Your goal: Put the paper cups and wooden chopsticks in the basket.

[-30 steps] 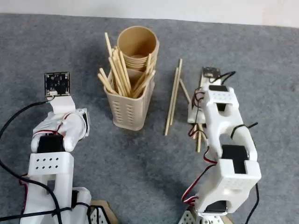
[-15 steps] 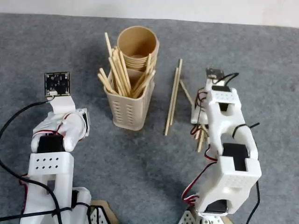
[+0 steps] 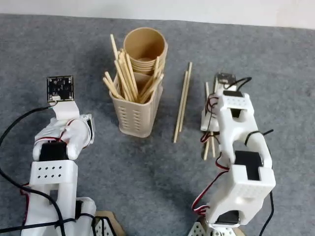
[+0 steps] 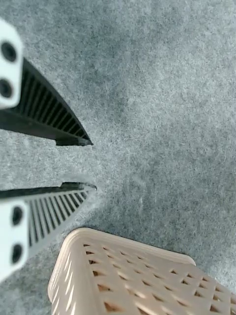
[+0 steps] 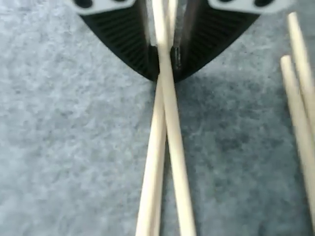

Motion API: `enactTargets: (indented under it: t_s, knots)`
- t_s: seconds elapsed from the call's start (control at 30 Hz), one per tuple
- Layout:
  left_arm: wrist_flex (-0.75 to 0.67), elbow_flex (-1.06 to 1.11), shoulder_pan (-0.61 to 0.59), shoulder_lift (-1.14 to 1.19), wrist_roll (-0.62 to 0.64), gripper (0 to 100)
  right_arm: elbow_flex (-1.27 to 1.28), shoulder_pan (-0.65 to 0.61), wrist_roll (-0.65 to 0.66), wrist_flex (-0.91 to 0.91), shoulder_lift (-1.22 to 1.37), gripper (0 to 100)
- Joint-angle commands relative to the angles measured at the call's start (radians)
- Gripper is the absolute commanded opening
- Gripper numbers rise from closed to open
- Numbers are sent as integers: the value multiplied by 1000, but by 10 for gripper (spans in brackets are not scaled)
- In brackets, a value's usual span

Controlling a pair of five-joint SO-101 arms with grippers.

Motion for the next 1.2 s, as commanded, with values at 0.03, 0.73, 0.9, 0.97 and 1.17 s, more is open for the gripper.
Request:
enactTargets:
  t_s: [0.03,0.73,0.9,0.97,1.17]
  knots:
    - [-17,-7,-7,-21,12,154,-19,-7,2,-4,-206,5]
    - [-17,-5,-8,-21,12,154,-13,-133,6,94,-730,5]
    - [-17,-5,-10,-21,12,154,203,-139,5,68,-625,5]
    - [-17,-5,-10,-21,12,154,302,-134,5,-27,-550,5]
    - [-15,-4,-10,-21,12,154,366,-127,31,-148,-300,24]
